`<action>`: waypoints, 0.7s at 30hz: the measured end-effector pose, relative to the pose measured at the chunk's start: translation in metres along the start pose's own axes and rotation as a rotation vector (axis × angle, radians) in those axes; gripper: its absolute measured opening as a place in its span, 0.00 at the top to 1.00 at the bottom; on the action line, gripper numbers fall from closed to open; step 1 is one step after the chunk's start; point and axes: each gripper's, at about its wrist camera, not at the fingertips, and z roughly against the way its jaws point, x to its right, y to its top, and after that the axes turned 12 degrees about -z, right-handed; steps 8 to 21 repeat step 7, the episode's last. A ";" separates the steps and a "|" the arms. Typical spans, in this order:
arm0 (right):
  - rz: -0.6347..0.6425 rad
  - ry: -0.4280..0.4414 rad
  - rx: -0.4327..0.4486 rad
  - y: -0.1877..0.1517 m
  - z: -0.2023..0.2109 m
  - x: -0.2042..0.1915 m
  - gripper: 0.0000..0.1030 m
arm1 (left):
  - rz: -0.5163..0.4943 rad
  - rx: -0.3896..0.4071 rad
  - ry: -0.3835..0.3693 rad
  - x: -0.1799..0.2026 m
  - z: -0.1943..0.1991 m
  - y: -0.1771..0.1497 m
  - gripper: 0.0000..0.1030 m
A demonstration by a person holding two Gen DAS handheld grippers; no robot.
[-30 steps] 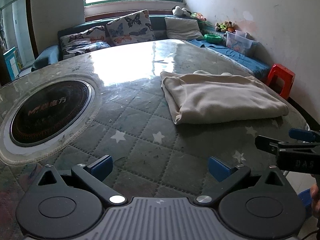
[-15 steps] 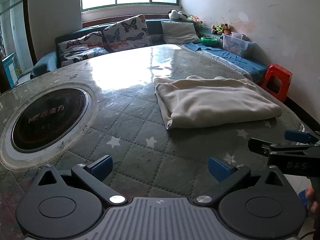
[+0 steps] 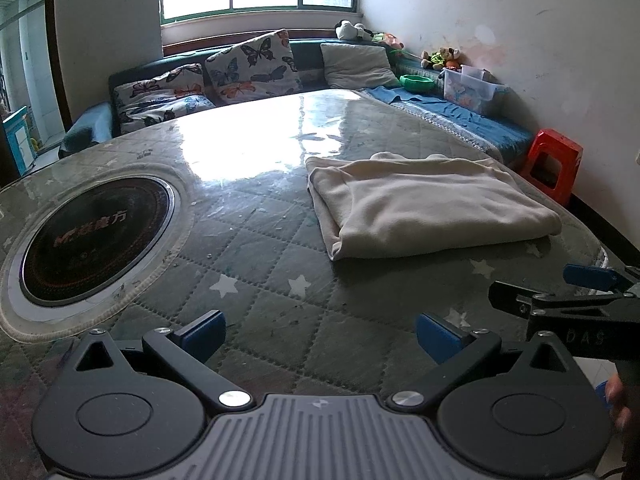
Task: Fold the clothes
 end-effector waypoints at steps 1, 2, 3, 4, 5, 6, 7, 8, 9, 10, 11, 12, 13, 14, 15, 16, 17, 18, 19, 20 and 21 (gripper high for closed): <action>0.001 0.001 0.000 0.000 0.000 0.000 0.00 | 0.000 0.000 0.002 0.000 0.000 0.000 0.00; 0.002 0.002 0.001 0.000 0.000 -0.001 0.00 | 0.000 0.001 0.004 0.000 0.000 0.000 0.00; 0.002 0.003 0.001 0.000 0.001 -0.001 0.00 | 0.000 0.000 0.006 -0.001 0.000 0.000 0.00; 0.002 0.003 0.001 0.000 0.001 -0.001 0.00 | -0.001 0.001 0.009 -0.001 -0.001 0.000 0.00; 0.002 0.003 0.001 0.000 0.001 -0.001 0.00 | -0.002 0.002 0.013 -0.001 -0.001 0.000 0.00; 0.002 0.003 0.001 0.001 0.000 -0.001 0.00 | -0.004 0.002 0.014 -0.001 -0.001 0.000 0.00; 0.001 0.003 0.001 0.001 0.000 -0.001 0.00 | -0.005 0.001 0.015 -0.001 -0.001 0.000 0.00; 0.001 0.003 0.001 0.001 0.000 -0.001 0.00 | -0.005 0.001 0.015 -0.001 -0.001 0.000 0.00; 0.001 0.003 0.001 0.001 0.000 -0.001 0.00 | -0.005 0.001 0.015 -0.001 -0.001 0.000 0.00; 0.001 0.003 0.001 0.001 0.000 -0.001 0.00 | -0.005 0.001 0.015 -0.001 -0.001 0.000 0.00; 0.001 0.003 0.001 0.001 0.000 -0.001 0.00 | -0.005 0.001 0.015 -0.001 -0.001 0.000 0.00; 0.001 0.003 0.001 0.001 0.000 -0.001 0.00 | -0.005 0.001 0.015 -0.001 -0.001 0.000 0.00; 0.001 0.003 0.001 0.001 0.000 -0.001 0.00 | -0.005 0.001 0.015 -0.001 -0.001 0.000 0.00; 0.001 0.003 0.001 0.001 0.000 -0.001 0.00 | -0.005 0.001 0.015 -0.001 -0.001 0.000 0.00; 0.001 0.003 0.001 0.001 0.000 -0.001 0.00 | -0.005 0.001 0.015 -0.001 -0.001 0.000 0.00; 0.001 0.003 0.001 0.001 0.000 -0.001 0.00 | -0.005 0.001 0.015 -0.001 -0.001 0.000 0.00; 0.001 0.003 0.001 0.001 0.000 -0.001 0.00 | -0.005 0.001 0.015 -0.001 -0.001 0.000 0.00; 0.001 0.003 0.001 0.001 0.000 -0.001 0.00 | -0.005 0.001 0.015 -0.001 -0.001 0.000 0.00; 0.001 0.003 0.001 0.001 0.000 -0.001 0.00 | -0.005 0.001 0.015 -0.001 -0.001 0.000 0.00; 0.001 0.003 0.001 0.001 0.000 -0.001 0.00 | -0.005 0.001 0.015 -0.001 -0.001 0.000 0.00; 0.001 0.003 0.001 0.001 0.000 -0.001 0.00 | -0.005 0.001 0.015 -0.001 -0.001 0.000 0.00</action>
